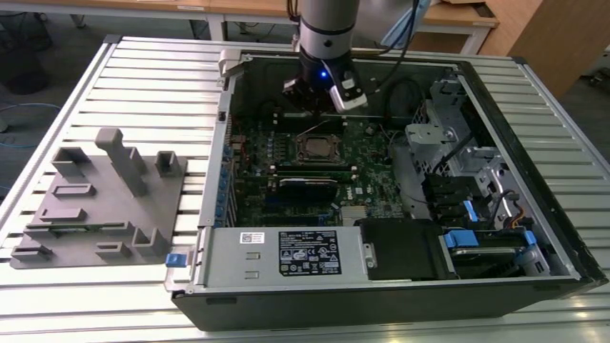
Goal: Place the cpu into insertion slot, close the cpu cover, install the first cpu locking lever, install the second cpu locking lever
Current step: 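Install the first cpu locking lever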
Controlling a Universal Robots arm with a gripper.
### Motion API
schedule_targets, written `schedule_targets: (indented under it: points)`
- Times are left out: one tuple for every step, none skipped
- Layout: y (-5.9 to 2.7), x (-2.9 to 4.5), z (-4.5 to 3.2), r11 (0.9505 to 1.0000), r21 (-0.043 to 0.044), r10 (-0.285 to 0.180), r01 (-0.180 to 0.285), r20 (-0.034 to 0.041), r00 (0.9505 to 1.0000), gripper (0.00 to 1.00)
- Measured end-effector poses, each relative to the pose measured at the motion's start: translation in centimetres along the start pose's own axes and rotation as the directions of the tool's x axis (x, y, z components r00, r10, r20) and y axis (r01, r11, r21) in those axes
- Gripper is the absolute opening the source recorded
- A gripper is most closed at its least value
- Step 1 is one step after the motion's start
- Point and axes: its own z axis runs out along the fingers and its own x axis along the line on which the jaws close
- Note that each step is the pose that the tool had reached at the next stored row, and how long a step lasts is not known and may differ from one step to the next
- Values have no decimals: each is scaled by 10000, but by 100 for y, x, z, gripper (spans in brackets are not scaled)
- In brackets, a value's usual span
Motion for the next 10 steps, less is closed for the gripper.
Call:
schedule_targets:
  points:
    - [-2, -2, 3, 10000, 10, -1, 1, 0, 10000, 11]
    - [-4, -3, 4, 10000, 21, -1, 1, 1, 10000, 11]
    - [-6, -3, 6, 10000, 32, -1, 1, 0, 10000, 11]
    - [-6, -4, 8, 10000, 36, 0, 0, 1, 10000, 11]
    - [-6, -6, 11, 10000, 43, 0, 0, 2, 10000, 11]
    - [-7, -9, 13, 10000, 54, -2, 2, 3, 10000, 11]
    - [-7, -15, 15, 10000, 68, -4, 4, 3, 10000, 11]
    - [-7, -23, 18, 10000, 77, -4, 4, 5, 10000, 11]
    - [-6, -33, 21, 10000, 87, -3, 3, 6, 10000, 11]
    - [-6, -41, 24, 10000, 93, -3, 3, 6, 10000, 11]
